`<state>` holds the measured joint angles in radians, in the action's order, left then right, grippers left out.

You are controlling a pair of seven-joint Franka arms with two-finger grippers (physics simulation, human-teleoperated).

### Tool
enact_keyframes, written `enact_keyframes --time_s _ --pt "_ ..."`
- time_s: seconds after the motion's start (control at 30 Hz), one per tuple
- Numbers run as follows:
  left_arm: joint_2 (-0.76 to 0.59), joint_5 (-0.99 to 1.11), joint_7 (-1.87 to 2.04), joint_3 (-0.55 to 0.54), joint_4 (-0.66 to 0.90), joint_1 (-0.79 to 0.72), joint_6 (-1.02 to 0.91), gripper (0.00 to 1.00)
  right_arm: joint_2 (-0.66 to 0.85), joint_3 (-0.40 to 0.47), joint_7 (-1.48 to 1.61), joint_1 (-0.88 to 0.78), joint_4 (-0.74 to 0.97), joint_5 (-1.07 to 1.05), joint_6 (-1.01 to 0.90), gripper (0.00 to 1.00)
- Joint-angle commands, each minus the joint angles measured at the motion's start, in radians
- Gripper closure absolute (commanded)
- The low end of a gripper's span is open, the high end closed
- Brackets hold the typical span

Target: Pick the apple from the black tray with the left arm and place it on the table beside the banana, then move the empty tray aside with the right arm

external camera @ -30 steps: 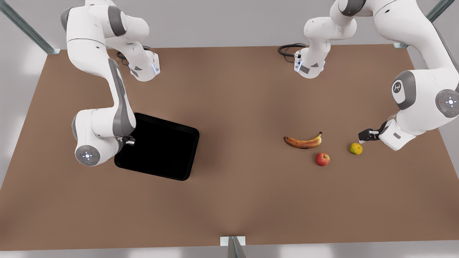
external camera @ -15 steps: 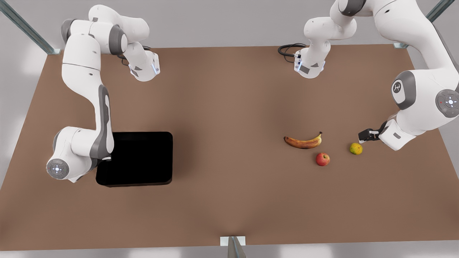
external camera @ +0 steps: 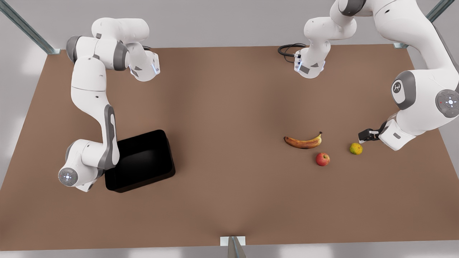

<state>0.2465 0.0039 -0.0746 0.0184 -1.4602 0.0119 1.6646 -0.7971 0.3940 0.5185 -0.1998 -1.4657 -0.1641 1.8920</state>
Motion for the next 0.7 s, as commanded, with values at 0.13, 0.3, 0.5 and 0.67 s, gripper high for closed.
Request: enact_keyframes --time_s 0.13,0.3,0.5,0.67 --pt "-0.001 0.001 0.001 0.0 0.0 0.0 -0.002 0.0 -0.002 0.002 0.224 0.0 0.002 0.003 0.032 0.13" --pt "-0.001 0.001 0.001 0.0 0.0 -0.001 0.0 0.0 0.028 0.019 0.247 -0.003 0.005 -0.04 0.024 0.0" --pt "-0.001 0.001 0.003 0.0 0.0 0.0 -0.002 0.0 0.373 0.01 0.148 -0.015 0.005 -0.04 -0.284 0.0" --pt "-0.001 0.001 0.001 0.0 0.0 0.0 -0.002 0.0 0.766 -0.28 -0.294 -0.061 0.028 0.185 -0.613 0.0"
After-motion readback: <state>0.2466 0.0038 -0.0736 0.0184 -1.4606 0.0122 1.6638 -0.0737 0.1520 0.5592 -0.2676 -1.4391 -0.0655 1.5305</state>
